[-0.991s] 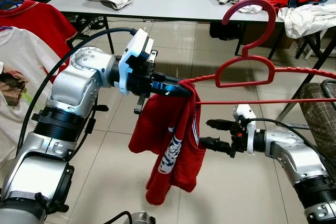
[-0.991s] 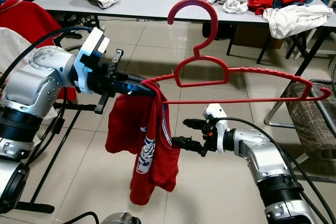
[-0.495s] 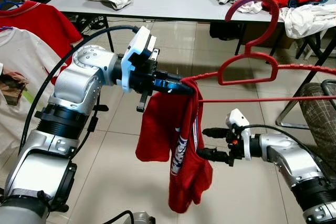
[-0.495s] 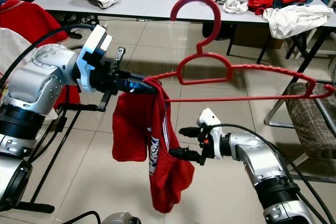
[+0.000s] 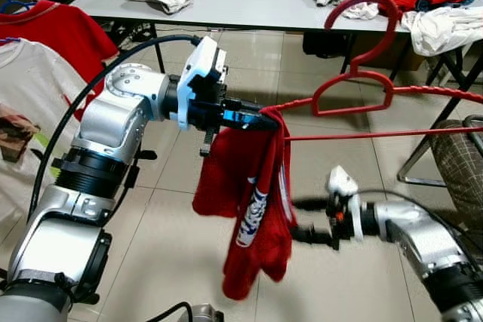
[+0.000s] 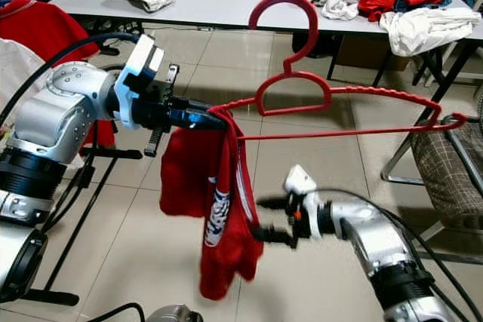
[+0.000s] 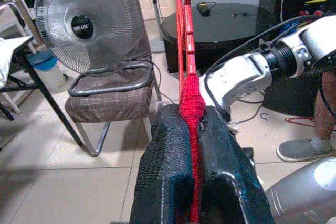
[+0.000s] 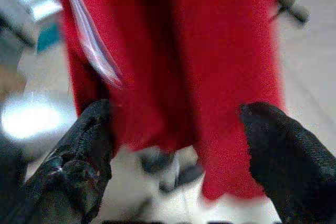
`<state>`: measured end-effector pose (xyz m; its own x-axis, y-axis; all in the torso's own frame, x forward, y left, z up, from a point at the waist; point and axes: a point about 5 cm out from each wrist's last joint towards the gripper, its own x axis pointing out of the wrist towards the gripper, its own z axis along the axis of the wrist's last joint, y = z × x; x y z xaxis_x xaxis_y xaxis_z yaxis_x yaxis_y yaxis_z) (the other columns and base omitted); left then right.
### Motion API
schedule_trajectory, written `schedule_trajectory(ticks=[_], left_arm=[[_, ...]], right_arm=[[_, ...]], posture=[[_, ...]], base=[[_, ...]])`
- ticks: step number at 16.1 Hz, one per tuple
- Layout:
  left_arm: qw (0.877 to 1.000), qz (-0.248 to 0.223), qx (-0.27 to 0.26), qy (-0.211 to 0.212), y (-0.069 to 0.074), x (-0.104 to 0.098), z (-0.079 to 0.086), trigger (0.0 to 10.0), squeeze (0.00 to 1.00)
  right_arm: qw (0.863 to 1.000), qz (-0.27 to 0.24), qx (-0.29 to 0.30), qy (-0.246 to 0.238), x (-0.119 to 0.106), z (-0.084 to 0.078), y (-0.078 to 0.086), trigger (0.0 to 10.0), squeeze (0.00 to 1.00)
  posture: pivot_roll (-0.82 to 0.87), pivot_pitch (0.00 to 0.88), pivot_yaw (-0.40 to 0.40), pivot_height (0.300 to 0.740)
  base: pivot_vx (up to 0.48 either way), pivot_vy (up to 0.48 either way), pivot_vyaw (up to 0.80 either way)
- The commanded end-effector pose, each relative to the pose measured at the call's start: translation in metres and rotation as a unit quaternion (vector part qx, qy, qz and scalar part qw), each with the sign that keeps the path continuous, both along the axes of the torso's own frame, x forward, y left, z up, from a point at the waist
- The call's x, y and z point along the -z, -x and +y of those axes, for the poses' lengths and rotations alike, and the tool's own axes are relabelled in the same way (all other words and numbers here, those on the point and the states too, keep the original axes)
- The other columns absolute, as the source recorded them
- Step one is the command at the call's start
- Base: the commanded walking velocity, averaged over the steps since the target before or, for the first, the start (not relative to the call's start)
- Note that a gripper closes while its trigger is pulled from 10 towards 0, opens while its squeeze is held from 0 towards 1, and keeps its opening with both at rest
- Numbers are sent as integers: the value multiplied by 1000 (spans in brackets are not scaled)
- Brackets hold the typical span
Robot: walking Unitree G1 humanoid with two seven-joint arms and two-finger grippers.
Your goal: Hang hanger
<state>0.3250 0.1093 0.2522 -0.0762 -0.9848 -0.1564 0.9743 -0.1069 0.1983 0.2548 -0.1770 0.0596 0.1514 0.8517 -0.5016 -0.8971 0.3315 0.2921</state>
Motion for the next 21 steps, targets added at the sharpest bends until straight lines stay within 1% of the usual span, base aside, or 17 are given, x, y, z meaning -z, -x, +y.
schedule_trajectory(ticks=[1, 2, 3, 5, 8, 10, 12, 15, 16, 17, 18, 19, 21], left_arm=[[1000, -27, 0, 5, -1, -13, -1, 0, 0], [1000, -30, 0, 5, -1, -14, -1, 0, 0], [999, -32, -2, 6, -1, -14, 0, 0, 0], [999, -34, -5, 5, -2, -14, 1, 0, 0], [999, -39, -27, -2, -5, -11, 8, 0, 0], [998, -44, -50, -14, -8, -5, 16, 0, 0], [997, -45, -62, -17, -9, -4, 21, 0, 0], [994, -51, -96, -25, -15, -2, 35, 0, 0], [994, -51, -97, -26, -15, -2, 36, 0, 0], [993, -53, -102, -26, -15, -1, 38, 0, 0], [992, -54, -107, -27, -16, 0, 40, 0, 0], [992, -54, -107, -27, -16, 0, 40, 0, 0], [992, -54, -112, -28, -16, 3, 42, 0, 0]], right_arm=[[999, 12, -29, 30, 6, -1, 6, 0, 0], [999, 22, -18, 36, 10, -3, 7, 0, 0], [999, 23, -2, 39, 12, -4, 4, 0, 0], [999, 21, 8, 44, 13, -6, 3, 0, 0], [997, 11, 46, 58, 15, -16, 1, 0, 0], [993, -7, 115, 37, 12, -27, -3, 0, 0], [990, -7, 136, 40, 13, -36, 1, 0, 0], [980, 1, 191, 55, 19, -57, 10, 0, 0], [979, 1, 195, 56, 19, -59, 10, 0, 0], [974, -2, 216, 64, 21, -64, 10, 0, 0], [966, -9, 246, 78, 22, -72, 9, 0, 0], [964, -10, 252, 80, 22, -73, 8, 0, 0], [950, -24, 301, 86, 22, -82, 5, 0, 0]], posture=[[11, 0, 41, 740], [13, 0, 39, 740], [13, 0, 39, 740], [13, 0, 39, 740], [11, 0, 39, 740], [9, 0, 40, 740], [8, 0, 42, 740], [5, 0, 46, 740], [5, 0, 46, 740], [5, 0, 46, 740], [6, 0, 46, 740], [6, 0, 46, 740], [5, 0, 50, 740]], base=[[0, 0, 0], [0, 0, 0], [0, 0, 0], [0, 0, 0], [0, 0, 0], [0, 0, 0], [0, 0, 0], [0, 0, 0], [0, 0, 0], [0, 0, 0], [0, 0, 0], [0, 0, 0], [0, 0, 0]])
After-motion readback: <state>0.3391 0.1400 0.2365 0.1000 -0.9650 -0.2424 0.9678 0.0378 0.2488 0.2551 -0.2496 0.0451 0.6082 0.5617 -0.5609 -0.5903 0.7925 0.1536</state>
